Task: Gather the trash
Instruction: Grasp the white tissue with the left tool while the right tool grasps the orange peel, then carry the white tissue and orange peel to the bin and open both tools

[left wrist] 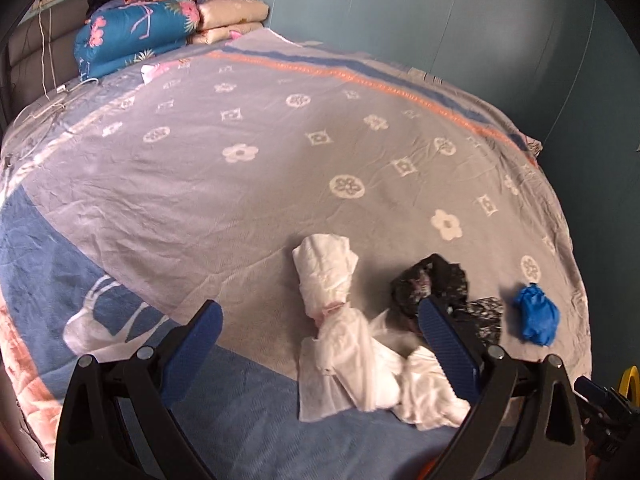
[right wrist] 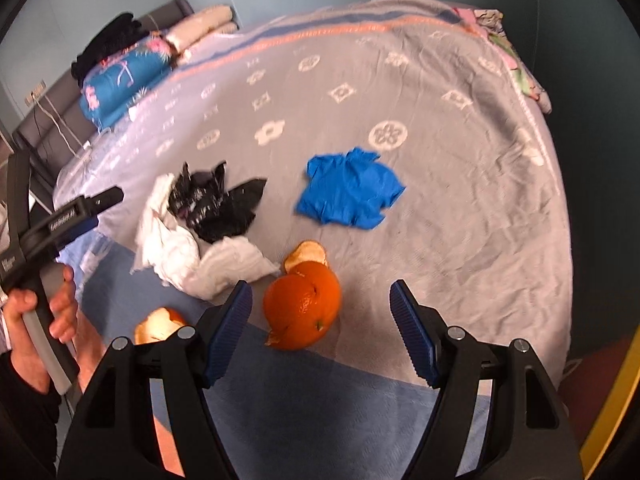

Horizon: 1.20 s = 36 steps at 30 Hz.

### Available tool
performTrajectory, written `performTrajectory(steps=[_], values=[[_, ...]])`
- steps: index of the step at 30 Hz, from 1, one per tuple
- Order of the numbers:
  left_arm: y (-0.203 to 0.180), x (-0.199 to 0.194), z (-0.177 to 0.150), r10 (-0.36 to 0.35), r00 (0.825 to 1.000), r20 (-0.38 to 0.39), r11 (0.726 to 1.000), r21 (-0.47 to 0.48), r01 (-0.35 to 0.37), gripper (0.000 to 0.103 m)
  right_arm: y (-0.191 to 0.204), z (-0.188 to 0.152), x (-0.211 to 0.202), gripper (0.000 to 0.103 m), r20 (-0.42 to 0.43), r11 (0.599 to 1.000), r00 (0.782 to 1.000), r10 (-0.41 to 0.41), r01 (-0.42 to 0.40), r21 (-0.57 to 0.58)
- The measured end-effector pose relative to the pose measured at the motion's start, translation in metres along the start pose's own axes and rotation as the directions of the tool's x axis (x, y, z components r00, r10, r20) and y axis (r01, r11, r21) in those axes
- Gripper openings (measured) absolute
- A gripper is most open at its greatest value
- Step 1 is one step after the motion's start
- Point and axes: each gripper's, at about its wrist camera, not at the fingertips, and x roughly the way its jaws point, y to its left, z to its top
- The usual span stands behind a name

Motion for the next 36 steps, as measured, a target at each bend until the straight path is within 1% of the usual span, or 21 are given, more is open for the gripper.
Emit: performTrajectory(steps=[2, 4, 8, 10, 11, 12, 13, 15, 16, 17, 18, 22, 27, 36], values=[[0.002, 0.01, -0.001, 0.002, 1.0, -0.013, 1.0, 0.001, -0.002, 0.095, 0.003, -0.001, 0.01, 0.068, -0.011, 1.0, 1.0, -0.015, 0.014, -0.012], [0.005, 0.02, -0.001, -0.011, 1.0, -0.028, 1.0, -0.008, 0.01, 0.095, 0.005, -0.001, 0.018, 0.067, -0.018, 0.999, 0.999, -0.029, 0.029, -0.018], [0.004, 0.035, -0.003, -0.019, 0.999, -0.048, 1.0, -0.001, 0.019, 0.086, 0.009, -0.002, 0.029, 0.062, -0.038, 0.999, 0.999, -0.032, 0.031, -0.031], [0.001, 0.041, -0.004, -0.014, 0.998, -0.053, 1.0, 0.007, 0.015, 0.078, 0.013, -0.001, 0.035, 0.056, -0.042, 0.999, 0.999, -0.026, 0.025, -0.033], [-0.001, 0.044, -0.005, -0.002, 0.998, -0.06, 1.0, 0.02, 0.003, 0.071, 0.016, -0.001, 0.038, 0.054, -0.049, 0.999, 0.998, -0.028, 0.026, -0.047], [-0.002, 0.048, -0.005, 0.003, 0.998, -0.067, 1.0, 0.031, -0.001, 0.061, 0.019, -0.001, 0.042, 0.051, -0.058, 0.998, 0.998, -0.026, 0.023, -0.055], [-0.003, 0.051, -0.007, -0.002, 0.997, -0.079, 0.999, 0.037, 0.005, 0.056, 0.02, -0.001, 0.044, 0.047, -0.068, 0.998, 0.997, -0.021, 0.018, -0.056], [-0.002, 0.057, -0.009, -0.011, 0.995, -0.098, 1.0, 0.025, 0.013, 0.036, 0.023, 0.0, 0.048, 0.044, -0.074, 0.998, 0.997, -0.022, 0.018, -0.058], [-0.001, 0.059, -0.01, -0.023, 0.994, -0.102, 1.0, 0.016, 0.025, 0.032, 0.025, 0.0, 0.049, 0.039, -0.072, 0.998, 0.997, -0.026, 0.021, -0.063], [0.0, 0.059, -0.011, -0.027, 0.995, -0.099, 1.0, 0.013, 0.029, 0.03, 0.026, 0.001, 0.05, 0.037, -0.073, 0.998, 0.997, -0.026, 0.021, -0.066], [0.001, 0.059, -0.011, -0.029, 0.995, -0.094, 0.999, 0.01, 0.031, 0.026, 0.027, 0.001, 0.051, 0.036, -0.073, 0.998, 0.997, -0.027, 0.022, -0.066], [0.004, 0.056, -0.011, -0.037, 0.996, -0.085, 0.999, 0.007, 0.038, 0.022, 0.031, 0.003, 0.053, 0.032, -0.073, 0.996, 0.997, -0.039, 0.033, -0.081], [0.013, 0.048, -0.008, -0.046, 0.996, -0.07, 0.999, -0.029, 0.044, 0.021, 0.033, 0.006, 0.048, 0.03, -0.057, 0.995, 0.997, -0.043, 0.038, -0.088], [0.023, 0.022, -0.007, -0.054, 0.998, -0.027, 0.996, -0.072, 0.052, 0.021, 0.033, 0.007, 0.019, 0.03, -0.008, 0.997, 0.999, -0.031, 0.031, -0.076]])
